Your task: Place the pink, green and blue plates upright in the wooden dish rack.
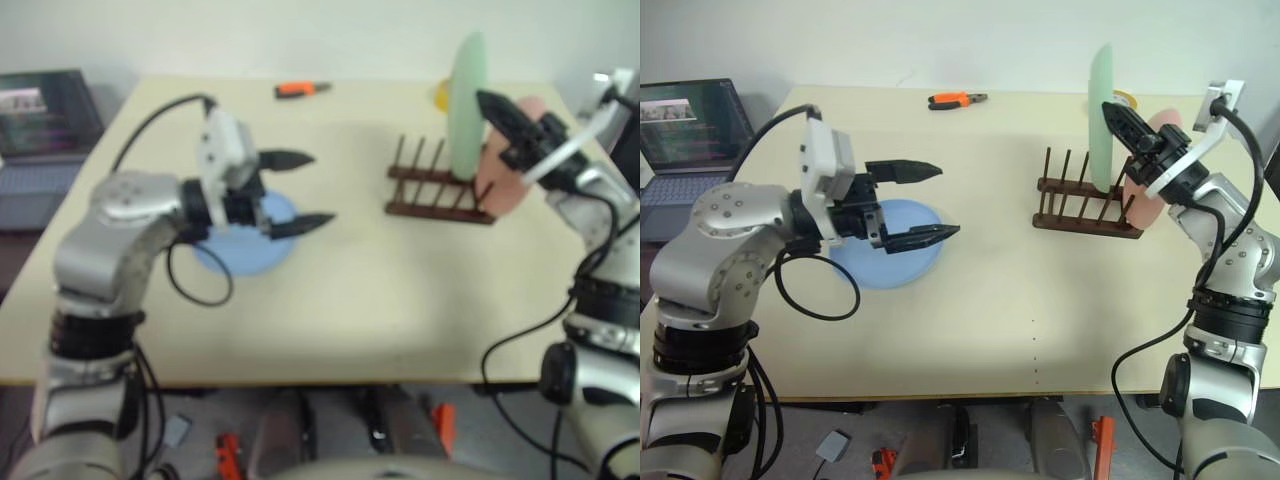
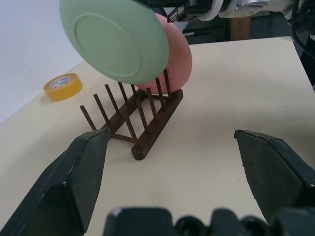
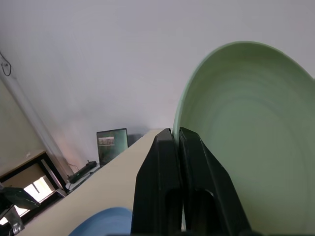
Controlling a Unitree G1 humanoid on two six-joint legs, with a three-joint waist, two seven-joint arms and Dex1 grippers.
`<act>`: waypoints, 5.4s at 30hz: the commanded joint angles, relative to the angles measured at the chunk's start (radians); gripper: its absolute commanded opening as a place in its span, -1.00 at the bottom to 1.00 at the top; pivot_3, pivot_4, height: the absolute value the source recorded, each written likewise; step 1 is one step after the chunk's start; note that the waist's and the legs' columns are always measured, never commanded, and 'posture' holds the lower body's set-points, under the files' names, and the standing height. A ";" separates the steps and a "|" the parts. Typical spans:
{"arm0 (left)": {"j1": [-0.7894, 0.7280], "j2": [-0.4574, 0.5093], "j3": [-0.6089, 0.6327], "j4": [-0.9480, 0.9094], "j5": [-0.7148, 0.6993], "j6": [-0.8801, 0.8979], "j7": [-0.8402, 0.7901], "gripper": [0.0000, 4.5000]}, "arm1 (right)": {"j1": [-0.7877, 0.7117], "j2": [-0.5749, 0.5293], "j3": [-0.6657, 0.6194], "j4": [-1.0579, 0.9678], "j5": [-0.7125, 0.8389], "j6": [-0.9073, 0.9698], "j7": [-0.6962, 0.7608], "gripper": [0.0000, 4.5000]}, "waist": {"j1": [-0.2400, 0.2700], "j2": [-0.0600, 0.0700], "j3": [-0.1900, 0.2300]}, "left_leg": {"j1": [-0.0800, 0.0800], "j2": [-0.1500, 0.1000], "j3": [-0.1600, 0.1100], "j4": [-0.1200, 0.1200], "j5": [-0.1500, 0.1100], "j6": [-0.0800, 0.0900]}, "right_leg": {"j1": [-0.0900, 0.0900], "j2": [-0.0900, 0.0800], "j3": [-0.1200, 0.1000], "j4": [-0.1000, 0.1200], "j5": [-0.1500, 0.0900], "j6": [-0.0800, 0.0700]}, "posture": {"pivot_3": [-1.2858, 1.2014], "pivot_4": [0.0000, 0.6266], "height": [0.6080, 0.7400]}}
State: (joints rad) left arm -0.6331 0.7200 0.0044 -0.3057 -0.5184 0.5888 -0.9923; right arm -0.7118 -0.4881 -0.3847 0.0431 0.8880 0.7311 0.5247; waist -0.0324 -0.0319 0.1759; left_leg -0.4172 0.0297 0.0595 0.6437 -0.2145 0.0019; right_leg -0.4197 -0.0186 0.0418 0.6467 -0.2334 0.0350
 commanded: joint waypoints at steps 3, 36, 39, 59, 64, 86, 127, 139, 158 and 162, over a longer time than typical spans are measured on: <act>-0.004 0.009 0.023 -0.033 -0.019 0.000 0.005 1.00 | 0.009 0.004 -0.036 -0.021 0.027 0.001 -0.023 -0.98 | 0.000 0.000 0.000 | 0.000 0.000 0.000 0.000 0.000 0.000 | 0.000 0.000 0.000 0.000 0.000 0.000 | 0.03 -0.52 1.00; -0.012 0.016 0.016 -0.024 -0.021 0.006 -0.007 1.00 | 0.017 -0.031 0.026 0.014 -0.143 -0.009 -0.110 -0.23 | 0.000 0.000 0.000 | 0.000 0.000 0.000 0.000 0.000 0.000 | 0.000 0.000 0.000 0.000 -0.001 0.002 | 0.03 -0.52 1.00; -0.012 0.016 0.016 -0.026 -0.022 0.007 -0.007 1.00 | 0.019 -0.035 0.036 0.007 -0.164 -0.026 -0.095 0.22 | 0.000 0.000 0.000 | 0.000 0.000 0.000 0.000 0.000 0.000 | 0.000 0.000 0.000 0.000 -0.001 0.001 | 0.03 -0.52 1.00; -0.016 0.012 0.011 -0.015 -0.017 -0.002 -0.011 1.00 | 0.018 -0.167 0.115 -0.053 -0.367 -0.156 0.003 0.53 | 0.000 0.000 0.000 | 0.000 0.000 0.000 0.000 0.000 0.000 | 0.000 0.000 0.000 0.000 -0.001 0.002 | 0.03 -0.52 1.00; -0.022 0.024 0.021 -0.007 -0.010 -0.005 -0.012 1.00 | 0.014 -0.242 0.115 -0.073 -0.392 -0.165 0.067 0.53 | 0.001 0.000 0.000 | 0.000 0.000 0.000 0.000 0.000 0.000 | 0.000 0.000 0.000 0.000 -0.001 0.002 | 0.03 -0.52 1.00; -0.015 0.275 0.132 0.343 0.133 0.335 0.253 1.00 | 0.035 -0.132 0.404 -0.389 -0.174 0.033 0.262 0.53 | 0.000 -0.001 0.000 | 0.000 0.001 0.000 0.001 0.000 0.000 | -0.001 0.000 -0.001 0.001 -0.001 0.001 | 0.03 -0.52 1.00; -0.196 0.014 0.064 0.602 0.287 0.385 0.441 -0.99 | 0.002 -0.028 0.609 -0.338 -0.493 -0.091 0.238 0.54 | 0.002 -0.006 -0.002 | -0.001 0.000 0.000 0.002 0.000 0.000 | -0.002 -0.001 -0.002 0.002 0.001 -0.002 | 0.03 -0.52 1.00; -0.392 -0.028 -0.010 0.499 0.396 0.426 0.587 -0.99 | -0.155 0.183 0.905 -0.103 -0.874 -0.460 0.223 0.54 | 0.001 -0.006 -0.002 | -0.002 0.000 -0.001 0.001 0.000 -0.001 | -0.002 -0.001 -0.002 0.003 0.002 -0.003 | 0.03 -0.52 1.00; -0.413 -0.023 0.034 0.229 0.332 0.714 0.577 -0.99 | -0.205 0.368 0.993 0.353 -1.272 -0.759 -0.009 0.54 | -0.003 -0.006 -0.001 | 0.000 0.000 -0.001 0.002 0.000 -0.002 | -0.004 -0.001 -0.001 0.011 0.001 -0.004 | 0.03 -0.52 1.00; -0.400 -0.010 0.038 0.209 0.324 0.738 0.575 -1.00 | -0.210 0.393 0.970 0.389 -1.270 -0.778 -0.032 0.13 | -0.004 -0.006 -0.001 | 0.001 0.000 -0.002 0.002 0.002 -0.005 | -0.004 -0.001 -0.002 0.014 0.001 -0.004 | 0.03 -0.52 1.00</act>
State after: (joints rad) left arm -1.0131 0.6903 0.0092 -0.0495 -0.1931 1.3237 -0.4173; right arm -0.8936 -0.1060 0.6153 0.4413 -0.3784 -0.0172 0.5110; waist -0.0365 -0.0377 0.1745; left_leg -0.4155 0.0293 0.0578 0.6454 -0.2120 -0.0032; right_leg -0.4237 -0.0194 0.0403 0.6607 -0.2328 0.0308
